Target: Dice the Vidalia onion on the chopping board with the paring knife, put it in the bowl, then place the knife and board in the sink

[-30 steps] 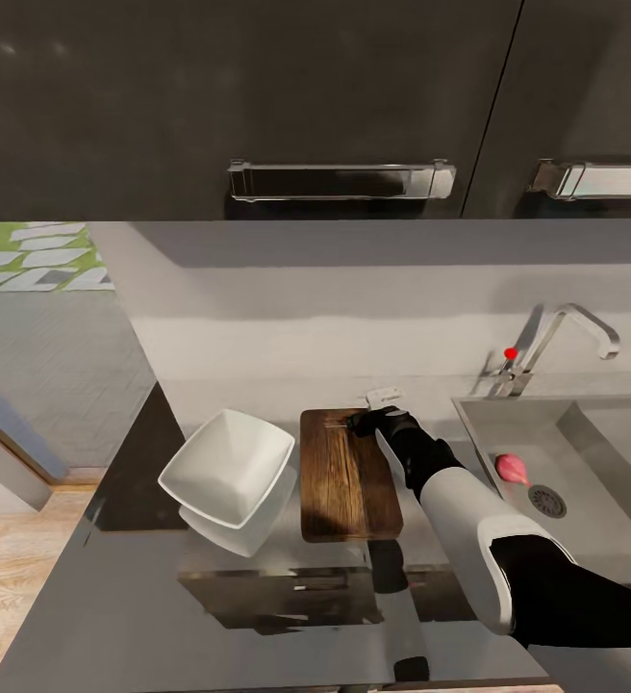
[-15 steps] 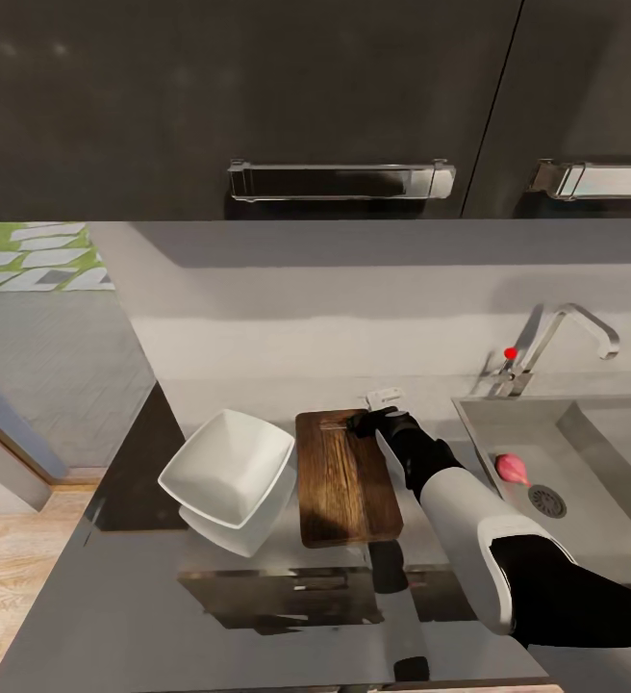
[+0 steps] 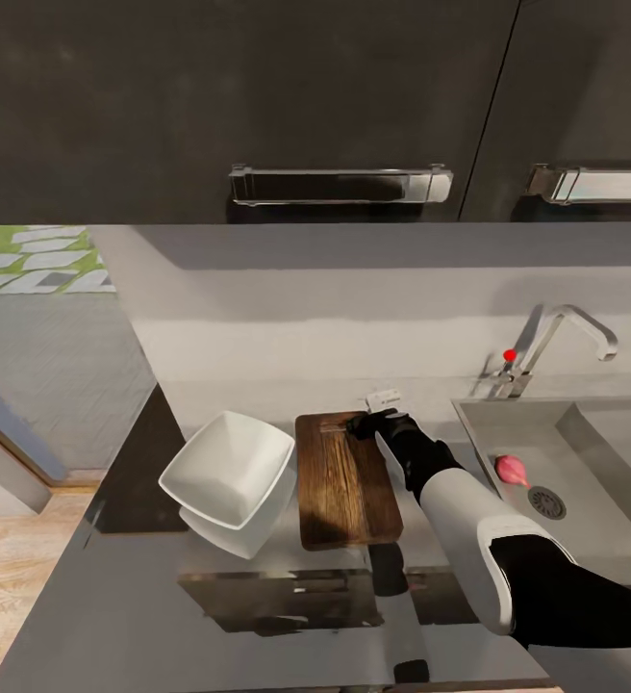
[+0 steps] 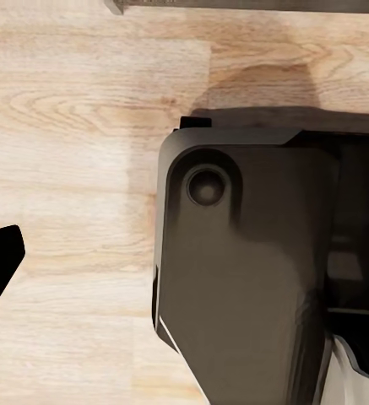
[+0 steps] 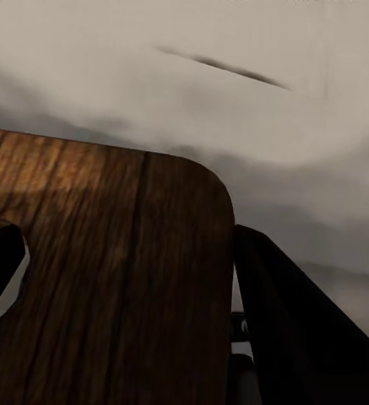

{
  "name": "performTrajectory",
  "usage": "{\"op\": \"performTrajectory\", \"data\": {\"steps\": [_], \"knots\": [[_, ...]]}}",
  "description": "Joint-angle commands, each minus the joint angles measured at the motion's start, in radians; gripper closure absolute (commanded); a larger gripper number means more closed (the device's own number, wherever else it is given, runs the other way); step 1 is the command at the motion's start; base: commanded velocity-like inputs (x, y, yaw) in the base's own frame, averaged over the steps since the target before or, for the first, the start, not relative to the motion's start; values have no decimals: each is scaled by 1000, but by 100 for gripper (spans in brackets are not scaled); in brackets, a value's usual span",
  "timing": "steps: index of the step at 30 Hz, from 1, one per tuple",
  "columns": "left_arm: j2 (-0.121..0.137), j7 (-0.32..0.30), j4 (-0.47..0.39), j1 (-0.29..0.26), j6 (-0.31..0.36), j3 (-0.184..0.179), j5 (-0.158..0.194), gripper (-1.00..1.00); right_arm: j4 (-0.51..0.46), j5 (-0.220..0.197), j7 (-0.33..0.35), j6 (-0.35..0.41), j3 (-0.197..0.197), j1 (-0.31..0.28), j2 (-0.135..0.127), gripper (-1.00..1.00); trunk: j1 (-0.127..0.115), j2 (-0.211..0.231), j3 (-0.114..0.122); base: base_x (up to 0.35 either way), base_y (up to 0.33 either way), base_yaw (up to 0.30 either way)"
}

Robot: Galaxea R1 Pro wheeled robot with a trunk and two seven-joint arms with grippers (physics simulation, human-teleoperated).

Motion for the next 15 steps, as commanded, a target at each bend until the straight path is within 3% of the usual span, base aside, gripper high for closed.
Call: {"op": "performTrajectory", "data": {"steps": [1, 15], "knots": [[0, 0, -2, 1, 0, 1, 3, -100, -1, 3, 1, 6, 2, 0, 0, 100, 1, -2, 0, 0, 0, 0], [0, 0, -2, 1, 0, 1, 4, -100, -1, 3, 0, 6, 1, 0, 0, 100, 1, -2, 22, 0, 0, 0]]}}
